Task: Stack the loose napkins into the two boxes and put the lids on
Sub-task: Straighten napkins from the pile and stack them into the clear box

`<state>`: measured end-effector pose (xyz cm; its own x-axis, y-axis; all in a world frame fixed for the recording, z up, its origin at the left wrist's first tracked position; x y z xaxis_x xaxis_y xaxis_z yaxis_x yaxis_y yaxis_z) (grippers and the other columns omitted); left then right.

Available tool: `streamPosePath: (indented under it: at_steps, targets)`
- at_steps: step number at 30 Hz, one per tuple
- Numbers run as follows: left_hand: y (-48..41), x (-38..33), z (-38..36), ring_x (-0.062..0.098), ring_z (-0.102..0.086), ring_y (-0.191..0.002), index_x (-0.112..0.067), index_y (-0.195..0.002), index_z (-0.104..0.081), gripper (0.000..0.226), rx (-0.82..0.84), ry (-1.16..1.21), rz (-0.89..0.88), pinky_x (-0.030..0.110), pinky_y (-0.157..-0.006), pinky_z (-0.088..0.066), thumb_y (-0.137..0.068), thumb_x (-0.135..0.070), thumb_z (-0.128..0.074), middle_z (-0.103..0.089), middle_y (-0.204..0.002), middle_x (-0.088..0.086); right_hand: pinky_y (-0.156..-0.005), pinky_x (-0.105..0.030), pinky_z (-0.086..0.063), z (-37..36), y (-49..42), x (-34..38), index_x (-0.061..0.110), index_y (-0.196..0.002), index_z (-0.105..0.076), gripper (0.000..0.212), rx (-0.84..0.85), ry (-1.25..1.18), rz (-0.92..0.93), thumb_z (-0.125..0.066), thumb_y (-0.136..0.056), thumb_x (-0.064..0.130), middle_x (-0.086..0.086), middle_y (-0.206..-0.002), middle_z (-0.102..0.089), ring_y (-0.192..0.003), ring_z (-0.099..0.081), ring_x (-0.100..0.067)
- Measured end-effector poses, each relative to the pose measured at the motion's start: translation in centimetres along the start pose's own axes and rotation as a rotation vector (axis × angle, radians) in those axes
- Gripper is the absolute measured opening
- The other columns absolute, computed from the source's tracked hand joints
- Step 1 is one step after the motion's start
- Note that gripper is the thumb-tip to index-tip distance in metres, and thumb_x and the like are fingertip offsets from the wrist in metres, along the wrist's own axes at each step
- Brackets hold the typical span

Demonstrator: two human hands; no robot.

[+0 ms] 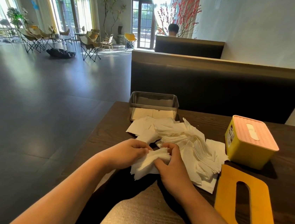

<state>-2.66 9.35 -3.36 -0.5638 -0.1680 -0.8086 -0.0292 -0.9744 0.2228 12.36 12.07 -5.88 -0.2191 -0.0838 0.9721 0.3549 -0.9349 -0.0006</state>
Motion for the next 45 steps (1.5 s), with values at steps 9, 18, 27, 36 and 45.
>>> streamPosePath:
  at_steps: [9, 18, 27, 36, 45]
  targets:
    - [0.4, -1.1, -0.6, 0.003, -0.068, -0.104, -0.028, -0.123, -0.075, 0.029, -0.023, 0.075, -0.090, 0.015, -0.092, -0.051, -0.112, -0.023, -0.048, -0.075, -0.114, -0.011, -0.114, -0.038, -0.046, -0.6, -0.1, 0.0, 0.049, -0.146, -0.030, 0.064, 0.048, -0.007, -0.003, -0.059, -0.100, 0.016, 0.011, -0.146, -0.048, -0.127, -0.053, -0.010]
    - [1.3, -1.1, -0.7, -0.002, -0.066, -0.110, -0.033, -0.129, -0.066, 0.025, -0.112, 0.081, -0.173, 0.028, -0.101, -0.053, -0.108, -0.038, -0.055, -0.073, -0.118, -0.013, -0.102, -0.014, -0.040, -0.8, 0.5, 0.9, 0.055, -0.151, -0.037, 0.065, 0.057, 0.081, 0.127, -0.057, -0.103, 0.015, 0.023, -0.148, -0.042, -0.134, -0.045, -0.002]
    - [3.1, 1.6, 0.1, -0.005, -0.066, -0.106, -0.043, -0.139, -0.050, 0.064, -0.263, 0.039, -0.181, 0.019, -0.087, -0.058, -0.086, -0.025, -0.083, -0.065, -0.125, -0.016, -0.076, -0.022, -0.050, 0.6, 0.1, 0.6, 0.033, -0.109, -0.052, 0.021, -0.078, 0.103, 0.096, -0.057, -0.102, 0.013, 0.005, -0.108, -0.061, -0.097, -0.060, -0.011]
    - [3.7, 1.5, -0.8, 0.005, -0.068, -0.112, -0.042, -0.141, -0.047, 0.071, -0.342, 0.215, -0.229, 0.027, -0.096, -0.059, -0.087, -0.004, -0.072, -0.063, -0.130, -0.008, -0.095, -0.013, -0.039, -0.9, 0.8, 0.6, 0.049, -0.129, -0.040, 0.056, 0.047, 0.193, 0.135, -0.064, -0.092, 0.014, 0.026, -0.133, -0.043, -0.123, -0.044, 0.007]
    - [3.2, 1.5, -1.6, 0.009, -0.063, -0.123, -0.052, -0.150, -0.034, 0.088, -0.311, 0.250, -0.255, 0.031, -0.104, -0.056, -0.086, -0.004, -0.069, -0.044, -0.149, -0.012, -0.089, -0.015, -0.046, -1.3, 0.8, 1.7, 0.037, -0.116, -0.058, 0.034, 0.062, 0.276, 0.229, -0.063, -0.093, 0.013, 0.026, -0.116, -0.054, -0.109, -0.053, 0.006]
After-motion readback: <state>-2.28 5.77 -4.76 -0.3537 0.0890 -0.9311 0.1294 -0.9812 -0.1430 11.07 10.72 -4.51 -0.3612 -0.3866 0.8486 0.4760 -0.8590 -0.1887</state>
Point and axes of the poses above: each hand's wrist, its own y-axis away from the middle knuckle, its own z-axis out of the back of the hand, x = y × z, the point moved 10 cm from there along -y, towards the middle knuckle
